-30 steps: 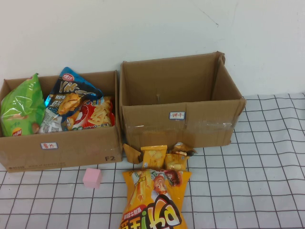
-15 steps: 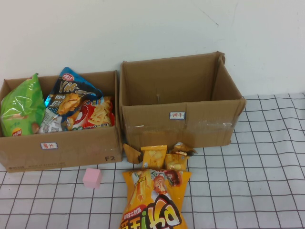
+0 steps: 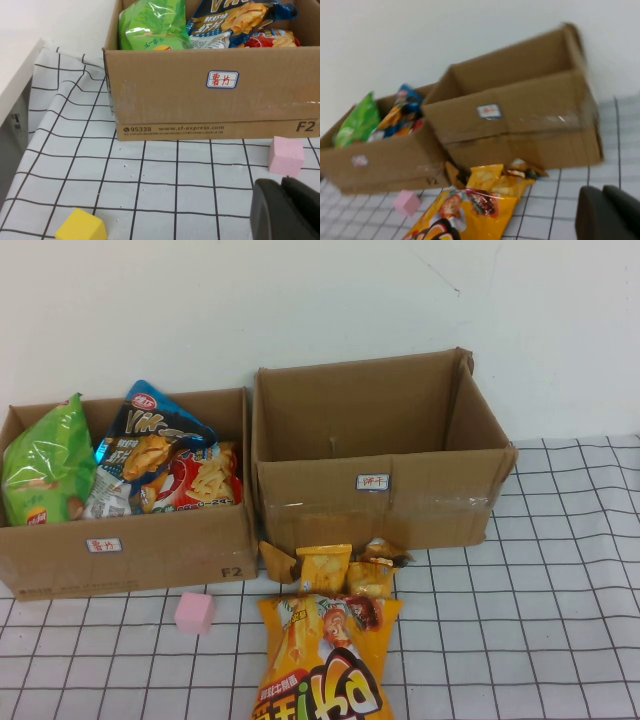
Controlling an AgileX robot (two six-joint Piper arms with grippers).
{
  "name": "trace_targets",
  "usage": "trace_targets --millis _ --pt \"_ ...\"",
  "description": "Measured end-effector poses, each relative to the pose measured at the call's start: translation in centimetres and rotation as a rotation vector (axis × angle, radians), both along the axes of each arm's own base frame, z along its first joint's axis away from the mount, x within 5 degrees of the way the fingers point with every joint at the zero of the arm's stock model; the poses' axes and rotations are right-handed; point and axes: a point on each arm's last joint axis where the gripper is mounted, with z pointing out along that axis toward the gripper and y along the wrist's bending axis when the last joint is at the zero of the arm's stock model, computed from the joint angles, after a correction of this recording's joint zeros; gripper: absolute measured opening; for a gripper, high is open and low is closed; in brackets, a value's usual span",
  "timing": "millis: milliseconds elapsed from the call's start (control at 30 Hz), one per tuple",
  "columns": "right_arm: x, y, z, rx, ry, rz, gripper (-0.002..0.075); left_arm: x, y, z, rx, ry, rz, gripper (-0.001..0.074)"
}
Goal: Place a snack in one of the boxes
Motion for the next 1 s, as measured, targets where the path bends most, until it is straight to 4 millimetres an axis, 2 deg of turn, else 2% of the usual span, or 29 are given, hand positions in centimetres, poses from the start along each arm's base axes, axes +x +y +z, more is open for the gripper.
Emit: trace_targets --millis 133,267,433,500,533,800,900,1000 --pt "-0.5 0.8 4.1 -0.186 -0.083 0.131 0.0 0.0 0.0 0.0 0.0 0.0 0.0 -0.0001" --pt "-0.5 1.3 7.8 -0.389 -0.055 0.285 0.0 0.0 0.0 0.0 0.0 0.0 0.0 -0.0001" --pt "0.4 1.1 10.3 -0.642 0.166 0.534 0.0 0.0 0.0 0.0 0.0 0.0 0.0 -0.0001" --pt "1.1 0.9 10.9 -0.697 0.25 0.606 -0.0001 0.0 0.0 0.0 0.0 0.0 0.0 -0.0001" --pt "2.2 0.7 11.2 -0.731 0.307 0.641 -0.0001 0.0 0.0 0.0 0.0 0.0 0.0 -0.0001" --pt "7.1 0.9 10.6 -0.675 0.501 0.712 -0.0001 0.0 0.0 0.0 0.0 0.002 0.0 -0.0001" --pt "8.8 1.7 9.9 -0.669 0.59 0.767 -0.0001 0.0 0.0 0.0 0.0 0.002 0.0 -0.0001" --pt "10.1 3.3 9.0 -0.742 0.689 0.826 -0.0001 0.0 0.0 0.0 0.0 0.002 0.0 -0.0001"
